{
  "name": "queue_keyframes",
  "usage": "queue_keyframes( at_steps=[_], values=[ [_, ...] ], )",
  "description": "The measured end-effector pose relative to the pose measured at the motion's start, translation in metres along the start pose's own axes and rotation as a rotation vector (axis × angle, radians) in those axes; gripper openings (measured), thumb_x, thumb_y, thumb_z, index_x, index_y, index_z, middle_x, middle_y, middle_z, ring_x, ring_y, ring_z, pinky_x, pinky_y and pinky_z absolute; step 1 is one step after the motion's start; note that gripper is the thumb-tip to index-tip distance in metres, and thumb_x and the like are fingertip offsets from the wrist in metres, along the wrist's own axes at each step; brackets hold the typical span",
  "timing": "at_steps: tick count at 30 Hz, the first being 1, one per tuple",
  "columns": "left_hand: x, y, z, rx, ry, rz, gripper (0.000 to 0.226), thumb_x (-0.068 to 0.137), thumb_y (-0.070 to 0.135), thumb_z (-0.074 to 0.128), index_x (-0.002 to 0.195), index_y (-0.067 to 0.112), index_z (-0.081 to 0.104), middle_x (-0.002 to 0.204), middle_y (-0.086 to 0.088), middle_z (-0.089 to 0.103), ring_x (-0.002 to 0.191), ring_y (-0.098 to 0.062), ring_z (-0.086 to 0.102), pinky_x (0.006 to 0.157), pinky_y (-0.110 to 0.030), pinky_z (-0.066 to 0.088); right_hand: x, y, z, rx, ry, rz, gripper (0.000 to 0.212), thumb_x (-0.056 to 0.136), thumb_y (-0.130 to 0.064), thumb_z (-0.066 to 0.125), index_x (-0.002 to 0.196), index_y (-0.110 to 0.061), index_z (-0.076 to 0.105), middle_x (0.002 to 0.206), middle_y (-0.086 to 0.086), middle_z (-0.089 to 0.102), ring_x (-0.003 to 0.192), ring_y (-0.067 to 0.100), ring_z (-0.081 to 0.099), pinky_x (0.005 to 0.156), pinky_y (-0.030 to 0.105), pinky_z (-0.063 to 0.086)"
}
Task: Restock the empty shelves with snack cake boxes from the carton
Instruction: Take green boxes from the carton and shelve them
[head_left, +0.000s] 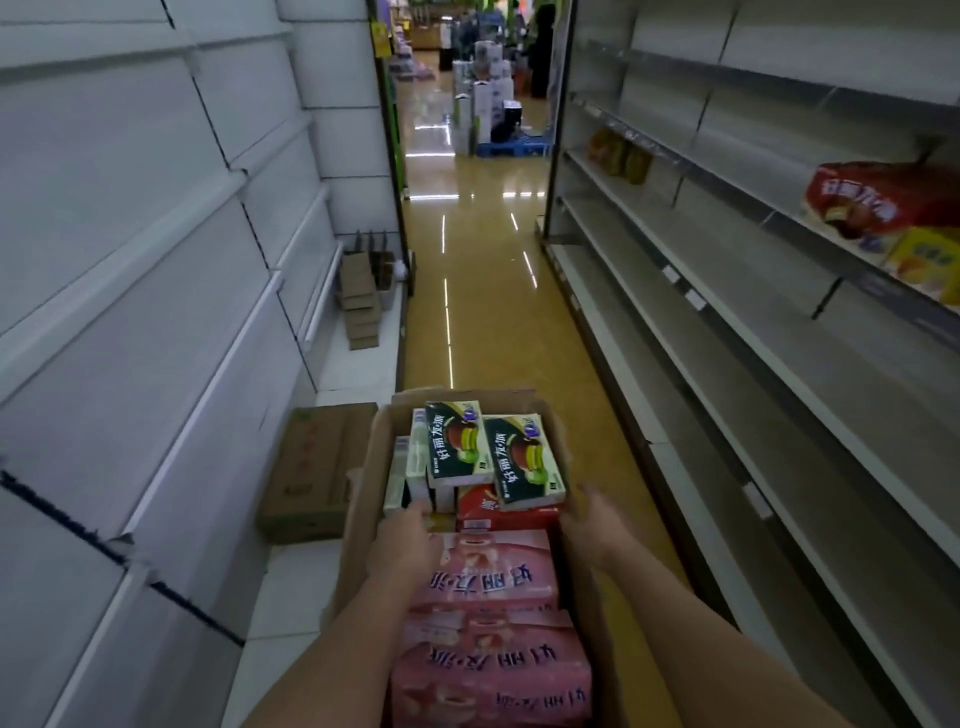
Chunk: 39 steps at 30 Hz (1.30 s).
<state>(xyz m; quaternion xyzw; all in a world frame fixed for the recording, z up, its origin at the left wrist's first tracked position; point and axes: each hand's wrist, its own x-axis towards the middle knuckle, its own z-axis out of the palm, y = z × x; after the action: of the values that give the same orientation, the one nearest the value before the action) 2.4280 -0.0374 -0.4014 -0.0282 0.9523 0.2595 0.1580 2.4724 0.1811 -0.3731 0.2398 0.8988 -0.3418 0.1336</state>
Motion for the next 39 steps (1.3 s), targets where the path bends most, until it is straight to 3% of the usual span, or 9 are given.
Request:
queue_keyframes(
  at_steps=[4, 7, 12, 16, 20, 26, 33, 36, 39],
  values=[
    [0.030, -0.004, 0.003, -0.001, 0.004, -0.009, 0.032, 0.090, 0.023, 0.058, 0.121, 0.019, 0.051, 0.120, -0.007, 0.053, 0.107, -0.025, 0.055, 0.087, -0.040, 0.051, 0.043, -0.011, 0.018, -0.001, -0.042, -0.026, 0.041, 0.085, -0.025, 0.055, 0.125, -0.017, 0.046, 0.119, 0.009, 0.061, 0.103, 0.025, 0.060, 0.089, 0.043, 0.052],
    [0.051, 0.000, 0.011, -0.048, 0.007, -0.040, 0.030, 0.090, 0.022, 0.058, 0.118, 0.021, 0.049, 0.120, -0.006, 0.049, 0.105, -0.024, 0.054, 0.087, -0.040, 0.050, 0.076, -0.017, 0.031, -0.096, -0.062, -0.037, 0.046, 0.086, -0.032, 0.057, 0.127, -0.014, 0.044, 0.122, 0.009, 0.057, 0.107, 0.027, 0.058, 0.090, 0.043, 0.051],
    [0.083, 0.017, 0.025, -0.073, 0.021, -0.056, 0.061, 0.092, 0.030, 0.058, 0.145, 0.018, 0.029, 0.145, -0.006, 0.034, 0.131, -0.025, 0.038, 0.103, -0.038, 0.040, 0.114, -0.033, 0.034, -0.232, -0.077, -0.032, 0.048, 0.090, -0.035, 0.056, 0.130, -0.011, 0.046, 0.133, 0.009, 0.048, 0.117, 0.028, 0.052, 0.095, 0.038, 0.047],
    [0.111, 0.029, 0.034, -0.027, 0.049, -0.078, 0.074, 0.094, 0.041, 0.053, 0.151, 0.017, 0.013, 0.155, -0.009, 0.020, 0.140, -0.027, 0.026, 0.108, -0.041, 0.034, 0.143, -0.032, 0.038, -0.202, -0.031, -0.060, 0.060, 0.091, -0.033, 0.057, 0.140, -0.005, 0.035, 0.141, 0.012, 0.039, 0.128, 0.029, 0.042, 0.103, 0.037, 0.040],
    [0.134, 0.036, 0.042, -0.058, 0.002, -0.162, 0.082, 0.094, 0.049, 0.047, 0.153, 0.017, 0.000, 0.159, -0.012, 0.011, 0.144, -0.032, 0.017, 0.111, -0.045, 0.029, 0.164, -0.029, 0.043, -0.163, 0.011, -0.056, 0.060, 0.092, -0.038, 0.054, 0.137, -0.003, 0.036, 0.138, 0.014, 0.041, 0.126, 0.031, 0.044, 0.103, 0.039, 0.039],
    [0.150, 0.043, 0.053, -0.104, 0.018, -0.250, 0.088, 0.093, 0.053, 0.046, 0.152, 0.006, -0.001, 0.158, -0.013, 0.013, 0.144, -0.032, 0.013, 0.114, -0.043, 0.020, 0.180, -0.028, 0.051, -0.103, -0.048, 0.020, 0.071, 0.090, -0.030, 0.060, 0.143, 0.000, 0.024, 0.139, 0.019, 0.040, 0.126, 0.035, 0.043, 0.099, 0.038, 0.038],
    [0.162, 0.048, 0.057, -0.096, 0.098, -0.300, 0.097, 0.083, 0.048, 0.067, 0.151, 0.010, 0.008, 0.151, -0.014, 0.028, 0.139, -0.032, 0.024, 0.105, -0.045, 0.032, 0.190, -0.031, 0.062, -0.085, -0.024, 0.091, 0.102, 0.082, -0.037, 0.070, 0.150, -0.003, 0.001, 0.144, 0.019, 0.035, 0.129, 0.037, 0.039, 0.102, 0.044, 0.038],
    [0.164, 0.043, 0.052, -0.137, 0.124, -0.318, 0.101, 0.077, 0.043, 0.075, 0.150, 0.011, 0.013, 0.148, -0.016, 0.031, 0.137, -0.034, 0.027, 0.105, -0.044, 0.032, 0.195, -0.031, 0.065, -0.056, 0.014, 0.138, 0.096, 0.083, -0.045, 0.066, 0.147, -0.002, 0.009, 0.139, 0.018, 0.045, 0.126, 0.038, 0.043, 0.101, 0.045, 0.041],
    [0.163, 0.036, 0.044, -0.171, 0.085, -0.386, 0.104, 0.070, 0.043, 0.080, 0.147, 0.012, 0.018, 0.141, -0.016, 0.032, 0.131, -0.033, 0.032, 0.102, -0.043, 0.036, 0.193, -0.031, 0.064, -0.027, 0.045, 0.163, 0.078, 0.081, -0.036, 0.071, 0.137, -0.003, 0.029, 0.135, 0.016, 0.049, 0.125, 0.036, 0.044, 0.101, 0.043, 0.040]
  ],
)
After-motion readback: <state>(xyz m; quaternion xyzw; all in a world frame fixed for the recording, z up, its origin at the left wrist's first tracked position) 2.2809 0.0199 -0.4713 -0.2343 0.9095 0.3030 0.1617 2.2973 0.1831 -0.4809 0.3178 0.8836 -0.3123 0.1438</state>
